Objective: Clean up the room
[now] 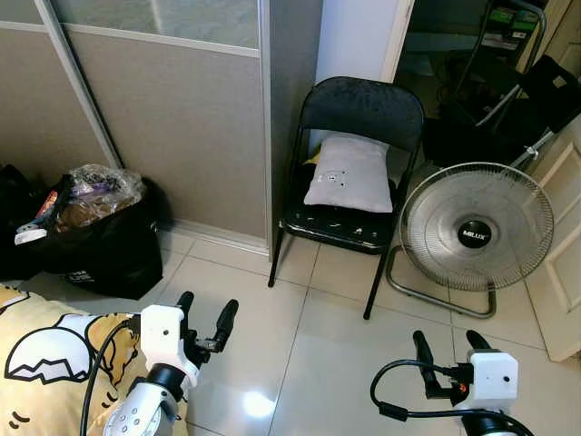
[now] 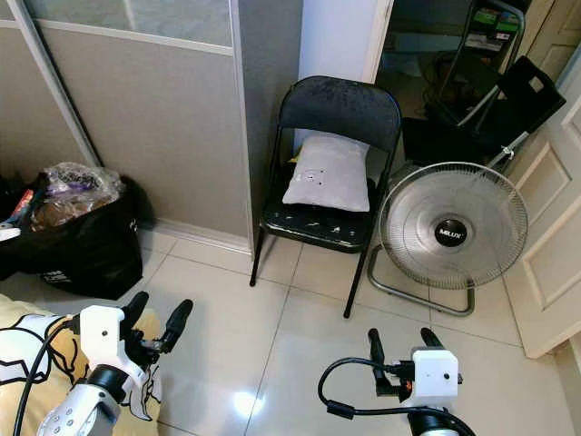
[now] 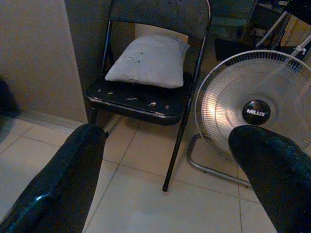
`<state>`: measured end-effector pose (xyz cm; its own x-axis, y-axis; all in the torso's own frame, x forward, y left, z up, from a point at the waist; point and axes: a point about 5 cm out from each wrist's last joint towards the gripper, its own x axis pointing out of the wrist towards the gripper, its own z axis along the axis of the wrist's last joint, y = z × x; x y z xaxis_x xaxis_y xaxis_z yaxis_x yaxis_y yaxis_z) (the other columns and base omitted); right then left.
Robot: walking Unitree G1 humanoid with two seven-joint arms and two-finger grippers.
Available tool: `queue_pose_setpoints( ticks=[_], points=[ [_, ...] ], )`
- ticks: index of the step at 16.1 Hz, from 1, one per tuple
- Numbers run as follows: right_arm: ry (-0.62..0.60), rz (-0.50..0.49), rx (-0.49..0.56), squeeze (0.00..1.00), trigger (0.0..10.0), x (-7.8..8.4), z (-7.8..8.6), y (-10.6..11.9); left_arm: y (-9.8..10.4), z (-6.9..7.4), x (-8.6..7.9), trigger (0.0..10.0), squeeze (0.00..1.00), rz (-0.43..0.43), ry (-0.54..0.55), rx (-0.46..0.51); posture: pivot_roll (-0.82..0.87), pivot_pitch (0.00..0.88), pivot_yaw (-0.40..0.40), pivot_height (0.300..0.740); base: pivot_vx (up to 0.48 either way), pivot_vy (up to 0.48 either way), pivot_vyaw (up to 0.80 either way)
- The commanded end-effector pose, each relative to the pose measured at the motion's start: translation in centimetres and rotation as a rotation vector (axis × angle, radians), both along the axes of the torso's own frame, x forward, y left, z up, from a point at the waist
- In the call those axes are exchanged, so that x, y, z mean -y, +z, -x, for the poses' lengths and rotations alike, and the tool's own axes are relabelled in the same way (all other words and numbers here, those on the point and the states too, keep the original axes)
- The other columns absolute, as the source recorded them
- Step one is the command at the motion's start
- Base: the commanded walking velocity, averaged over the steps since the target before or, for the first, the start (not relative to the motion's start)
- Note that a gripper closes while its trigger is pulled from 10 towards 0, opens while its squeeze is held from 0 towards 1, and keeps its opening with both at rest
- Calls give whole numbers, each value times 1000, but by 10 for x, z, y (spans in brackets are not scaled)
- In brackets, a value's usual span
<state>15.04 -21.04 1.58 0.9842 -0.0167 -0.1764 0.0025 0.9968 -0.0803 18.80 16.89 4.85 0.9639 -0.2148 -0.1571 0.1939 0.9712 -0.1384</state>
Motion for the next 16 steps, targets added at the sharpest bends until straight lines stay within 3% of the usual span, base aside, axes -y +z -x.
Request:
queue_pose_setpoints(
  ticks=[1, 2, 3, 4, 5, 6, 7, 9, 10, 11, 13, 16],
  points=[
    [7, -107, 24, 0, 10000, -27, -102, 31, 0, -109, 37, 10000, 0, 95, 9, -176, -92, 0, 2, 740, 0, 0, 0],
    [7, -107, 24, 0, 10000, -27, -102, 31, 0, -109, 37, 10000, 0, 95, 9, -176, -92, 0, 2, 740, 0, 0, 0],
    [8, -95, 37, 0, 10000, -29, -119, 35, 13, -123, 47, 10000, 0, 98, -35, -122, -107, 0, 6, 740, 0, 0, 0],
    [-10, -101, 59, 0, 10000, -31, -149, 45, 26, -142, 65, 10000, 0, 106, -84, -80, -94, 0, -2, 740, 0, 0, 0],
    [-33, -129, 45, 0, 10000, -32, -167, 50, 32, -153, 75, 10000, 0, 98, -89, -80, -91, 0, -6, 740, 0, 0, 0],
    [-53, -139, 74, 0, 10000, -31, -173, 64, 45, -158, 77, 10000, 0, 89, -94, -37, -90, 0, -11, 740, 0, 0, 0],
    [-57, -170, 110, 0, 10000, -32, -165, 78, 57, -157, 71, 10000, 0, 98, -112, 7, -84, 0, -15, 740, 0, 0, 0],
    [-41, -96, 107, 0, 10000, -32, -130, 76, 51, -145, 48, 10000, 0, 39, -121, 8, -77, 0, -15, 740, 0, 0, 0],
    [-66, -87, 147, 0, 10000, -22, -94, 77, 45, -114, 20, 10000, 0, -17, -144, 46, -55, 0, -25, 740, 0, 0, 0],
    [-125, -92, 165, 1000, 10000, -15, -75, 70, 37, -92, -2, 10000, 1000, -55, -52, 90, -49, 0, -19, 740, 0, 0, 0],
    [-183, -122, 200, 1000, 10000, -11, -89, 76, 43, -107, 6, 10000, 1000, 11, 54, 99, -59, 0, -8, 740, 0, 0, 0],
    [-177, -120, 187, 1000, 10000, -9, -89, 74, 40, -108, 9, 10000, 1000, -38, 57, 68, -88, 0, 8, 740, 0, 0, 0]
  ],
)
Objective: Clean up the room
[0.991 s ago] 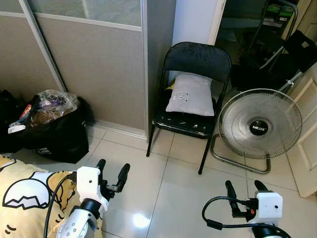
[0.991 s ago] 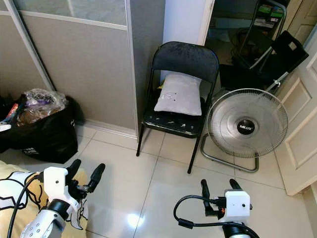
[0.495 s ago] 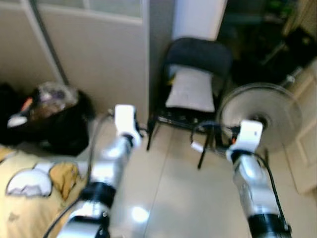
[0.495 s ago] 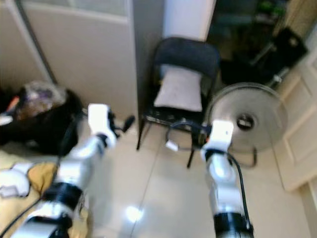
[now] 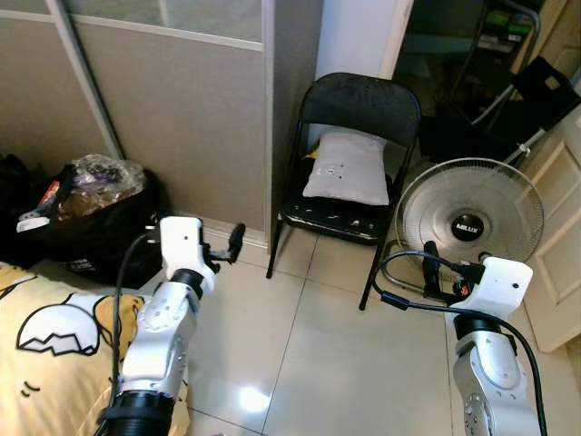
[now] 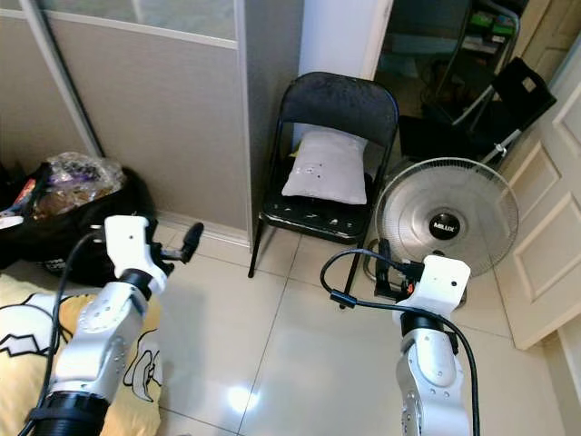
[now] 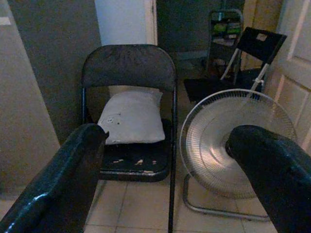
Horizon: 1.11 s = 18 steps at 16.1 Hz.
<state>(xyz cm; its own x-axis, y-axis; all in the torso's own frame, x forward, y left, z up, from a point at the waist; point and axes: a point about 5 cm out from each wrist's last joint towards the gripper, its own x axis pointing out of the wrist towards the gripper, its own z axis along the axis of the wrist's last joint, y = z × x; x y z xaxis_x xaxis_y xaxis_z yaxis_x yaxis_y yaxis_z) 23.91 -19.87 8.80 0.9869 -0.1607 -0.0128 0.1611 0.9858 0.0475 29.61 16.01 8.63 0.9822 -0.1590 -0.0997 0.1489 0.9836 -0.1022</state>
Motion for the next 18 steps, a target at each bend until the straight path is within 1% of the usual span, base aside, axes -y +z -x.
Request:
queue_pose_setpoints(
  ticks=[1, 2, 3, 4, 5, 6, 7, 8, 10, 12, 13, 14, 16, 18],
  points=[
    [55, 26, -8, 1000, 10000, -7, -4, 0, 4, -2, 10, 10000, 1000, 20, -61, 14, -99, 0, 15, 740, 0, 0, 0],
    [90, 32, 10, 0, 10000, -12, -7, 2, 7, -4, 14, 10000, 0, 10, -82, 35, -101, 0, 18, 740, 0, 0, 0],
    [73, 1, 1, 0, 10000, -11, -9, 1, 5, -7, 14, 10000, 0, -44, -68, 19, -101, 0, 17, 740, 0, 0, 0],
    [34, -20, -12, 0, 10000, -5, -9, -1, 1, -7, 8, 10000, 0, -121, -37, 5, -101, 0, 16, 740, 0, 0, 0],
    [2, -31, -32, 0, 10000, 1, -11, -3, 2, -9, 4, 10000, 0, -103, -26, 15, -99, 0, 12, 740, 0, 0, 0],
    [4, -31, -29, 0, 10000, 2, -12, -3, 5, -12, 4, 10000, 0, -49, -25, 28, -98, 0, 10, 740, 0, 0, 0],
    [44, -16, -20, 0, 10000, -3, -16, -1, 4, -10, 8, 10000, 0, -7, -46, 23, -99, 0, 11, 740, 0, 0, 0],
    [49, -18, -14, 0, 10000, -3, -17, 0, 3, -8, 8, 10000, 0, -14, -48, 20, -97, 0, 12, 740, 0, 428, 0],
    [75, -18, -25, 0, 10000, -7, -20, -3, -1, -7, 8, 10000, 0, -67, -68, 10, -86, 0, 17, 740, 0, 0, 541],
    [86, -23, -32, 0, 10000, -8, -19, -6, -2, -7, 6, 10000, 0, -57, -60, 5, -84, 0, 23, 740, 0, 0, 466],
    [85, -35, -37, 0, 10000, -7, -19, -8, -5, -6, 5, 10000, 0, -33, -51, -14, -86, 0, 23, 740, -330, 352, 456],
    [95, -50, -46, 0, 10000, -7, -18, -10, -6, -4, 9, 10000, 0, -12, -64, -18, -87, 0, 23, 740, -281, 394, 450],
    [115, -67, -51, 0, 10000, -4, -20, -11, -7, -1, 15, 10000, 0, -16, -66, -11, -89, 0, 20, 740, -283, 392, 444],
    [129, -75, -47, 0, 10000, -3, -22, -10, -7, 1, 16, 10000, 0, -35, -52, -10, -87, 0, 17, 740, -330, 349, 434]
  ],
)
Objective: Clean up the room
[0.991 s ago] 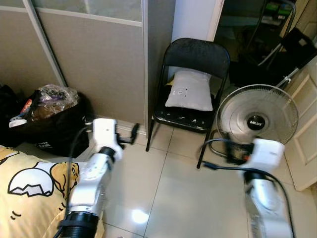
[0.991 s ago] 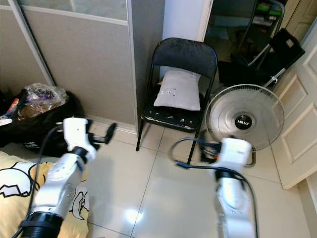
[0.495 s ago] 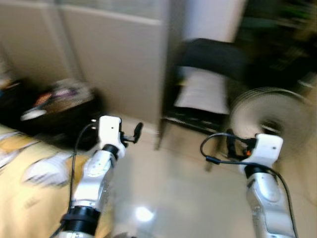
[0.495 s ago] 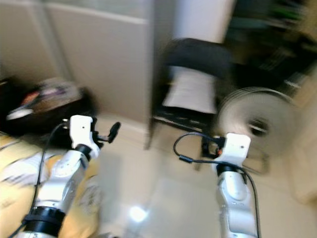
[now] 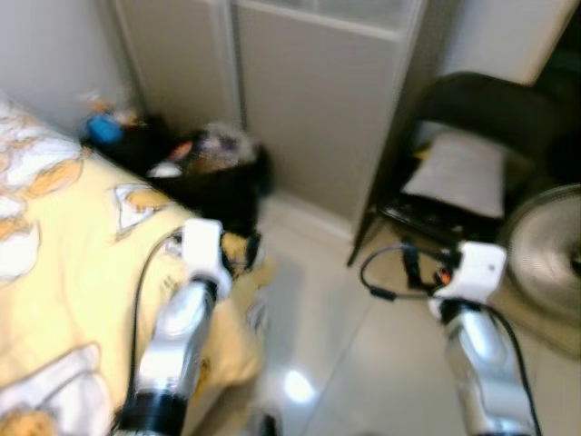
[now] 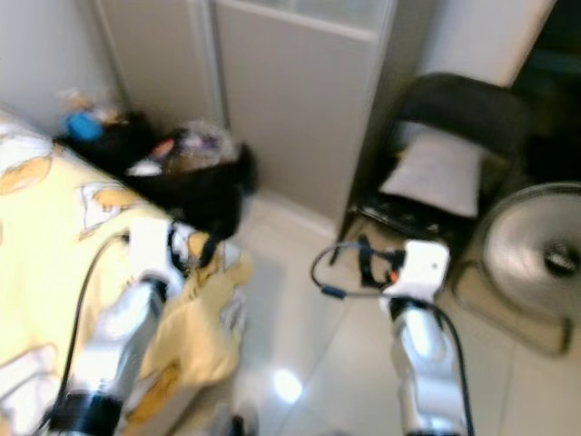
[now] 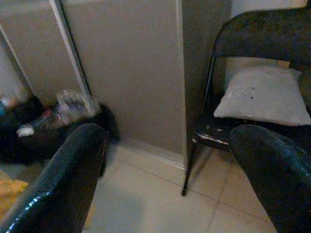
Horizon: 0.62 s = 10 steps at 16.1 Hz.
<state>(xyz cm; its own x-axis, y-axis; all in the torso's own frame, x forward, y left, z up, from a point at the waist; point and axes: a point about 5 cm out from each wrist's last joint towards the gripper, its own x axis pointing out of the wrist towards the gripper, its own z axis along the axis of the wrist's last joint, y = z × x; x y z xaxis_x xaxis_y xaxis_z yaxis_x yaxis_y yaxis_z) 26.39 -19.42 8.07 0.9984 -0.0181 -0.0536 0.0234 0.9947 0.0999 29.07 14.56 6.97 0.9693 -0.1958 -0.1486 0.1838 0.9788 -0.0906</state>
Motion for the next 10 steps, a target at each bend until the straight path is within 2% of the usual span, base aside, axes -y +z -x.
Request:
queue_pose_setpoints(
  ticks=[1, 3, 4, 5, 6, 7, 8, 9, 10],
  points=[
    [-4, -20, -13, 0, 10000, 1, 2, -3, 8, -5, 1, 10000, 0, -18, -3, 32, -86, 0, 16, 740, 0, 0, 425],
    [2, -28, -24, 0, 10000, 3, 5, -8, 9, -6, -6, 10000, 0, -38, 34, 31, -83, 0, 16, 740, 0, 0, 428],
    [3, -30, -26, 0, 10000, 2, 6, -10, 9, -7, -9, 10000, 0, -98, 47, 39, -81, 0, 21, 740, 0, 0, 425],
    [-6, -26, -11, 0, 10000, 3, 6, -9, 8, -10, -25, 10000, 196, -89, 161, 23, -83, 0, 23, 740, 0, 0, 425],
    [-17, -11, 4, 0, 10000, 5, 7, -7, 7, -11, -37, 10000, 1000, -70, 236, 12, -83, 0, 21, 740, 0, 0, 425],
    [-9, -3, -3, 0, 10000, 7, 8, -9, 8, -12, -36, 10000, 1000, -65, 226, 17, -81, 0, 18, 740, 0, 0, 406],
    [-1, 3, -7, 0, 10000, 7, 6, -9, 10, -11, -26, 10000, 424, -67, 176, 34, -82, 0, 13, 740, 0, 0, 419],
    [2, 7, 0, 0, 10000, 9, 2, -6, 10, -12, -22, 10000, 0, -77, 166, 38, -81, 0, 8, 740, 0, 0, 413],
    [22, 22, 14, 0, 10000, 7, 0, -4, 10, -14, -22, 10000, 0, -69, 166, 40, -78, 0, 6, 740, 0, 0, 413]
  ],
)
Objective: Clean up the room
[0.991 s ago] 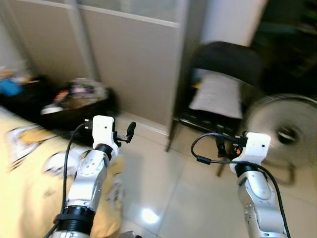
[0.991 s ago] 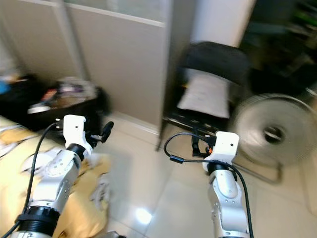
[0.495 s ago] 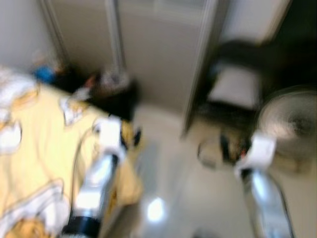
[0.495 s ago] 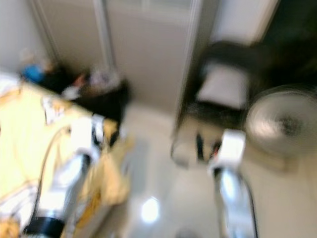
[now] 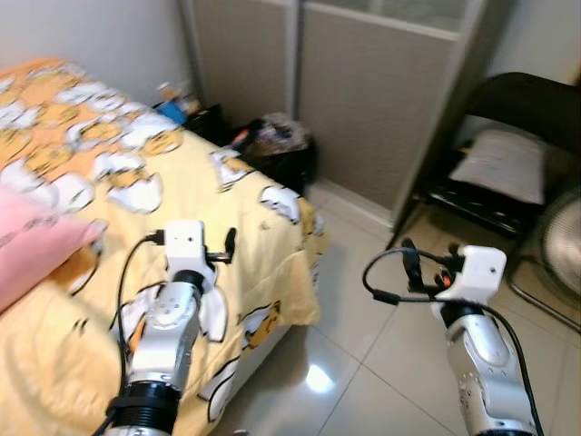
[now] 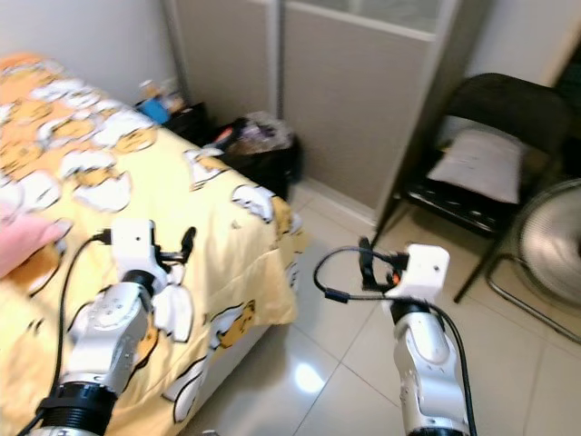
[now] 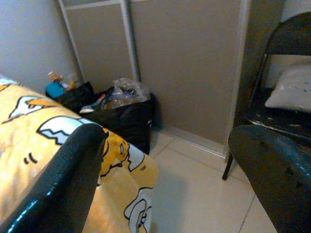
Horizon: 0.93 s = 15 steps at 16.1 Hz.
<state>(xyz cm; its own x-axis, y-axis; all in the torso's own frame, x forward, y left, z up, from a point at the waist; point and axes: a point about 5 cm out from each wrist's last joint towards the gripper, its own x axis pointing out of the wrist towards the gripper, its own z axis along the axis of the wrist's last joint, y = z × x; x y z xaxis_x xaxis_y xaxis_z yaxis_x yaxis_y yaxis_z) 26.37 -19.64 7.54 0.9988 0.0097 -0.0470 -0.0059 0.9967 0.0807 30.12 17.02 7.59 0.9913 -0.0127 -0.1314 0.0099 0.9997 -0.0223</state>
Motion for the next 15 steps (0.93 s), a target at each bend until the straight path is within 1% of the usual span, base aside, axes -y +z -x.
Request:
queue_pose_setpoints(
  ticks=[1, 2, 3, 4, 5, 6, 7, 8, 10, 11, 12, 13, 15],
  points=[
    [-1, 33, 13, 0, 10000, 3, 0, 2, 4, -3, 3, 10000, 0, 0, -23, 17, -75, 0, 5, 740, 0, 0, 413],
    [1, 28, 8, 0, 10000, 3, -1, 1, 5, -2, 3, 10000, 0, -36, -37, 20, -76, 0, 4, 740, 0, 0, 0],
    [-35, 36, -23, 0, 10000, 5, -3, -2, 6, -1, 3, 10000, 0, -32, -40, 30, -75, 0, 4, 740, 0, -480, 0],
    [-34, 40, -18, 0, 10000, 5, -4, -1, 6, -1, 4, 10000, 0, -33, -38, 33, -74, 0, 4, 740, 0, -480, 0],
    [-19, 31, 10, 0, 10000, 3, -3, 2, 7, -1, 5, 10000, 0, -35, -38, 39, -75, 0, 5, 740, 0, -480, 0],
    [10, 32, 12, 0, 10000, -1, -4, 2, 5, -1, 8, 10000, 0, -18, -45, 25, -74, 0, 6, 740, 0, 0, 513],
    [15, 25, 9, 0, 10000, -2, -5, 1, 2, -1, 9, 10000, 0, -37, -84, 14, -72, 0, 6, 740, 0, 0, 475],
    [21, 14, 8, 8, 10000, -2, -4, 1, 6, -1, 6, 10000, 0, 0, -71, 42, -70, 0, 2, 740, 0, 0, 463],
    [22, 3, 0, 8, 10000, -1, -3, 0, 6, 1, 1, 10000, 0, 57, -26, 45, -70, 0, 3, 740, 0, 480, 447],
    [23, -5, -6, 8, 10000, 1, -2, -1, 6, 2, 2, 10000, 0, 64, -23, 48, -69, 0, 5, 740, 0, 480, 444],
    [21, -16, -13, 4, 10000, 2, -2, -3, 5, 3, 3, 10000, 0, 22, -29, 44, -69, 0, 6, 740, 0, 472, 438],
    [24, -19, -16, 8, 10000, 1, -1, -3, 4, 3, 3, 10000, 0, 10, -30, 39, -68, 0, 7, 740, 0, 469, 444],
    [35, -19, -21, 12, 10000, -1, 1, -5, 1, 5, 2, 10000, 0, -27, -22, 26, -66, 0, 9, 740, -428, 135, 441]
  ],
)
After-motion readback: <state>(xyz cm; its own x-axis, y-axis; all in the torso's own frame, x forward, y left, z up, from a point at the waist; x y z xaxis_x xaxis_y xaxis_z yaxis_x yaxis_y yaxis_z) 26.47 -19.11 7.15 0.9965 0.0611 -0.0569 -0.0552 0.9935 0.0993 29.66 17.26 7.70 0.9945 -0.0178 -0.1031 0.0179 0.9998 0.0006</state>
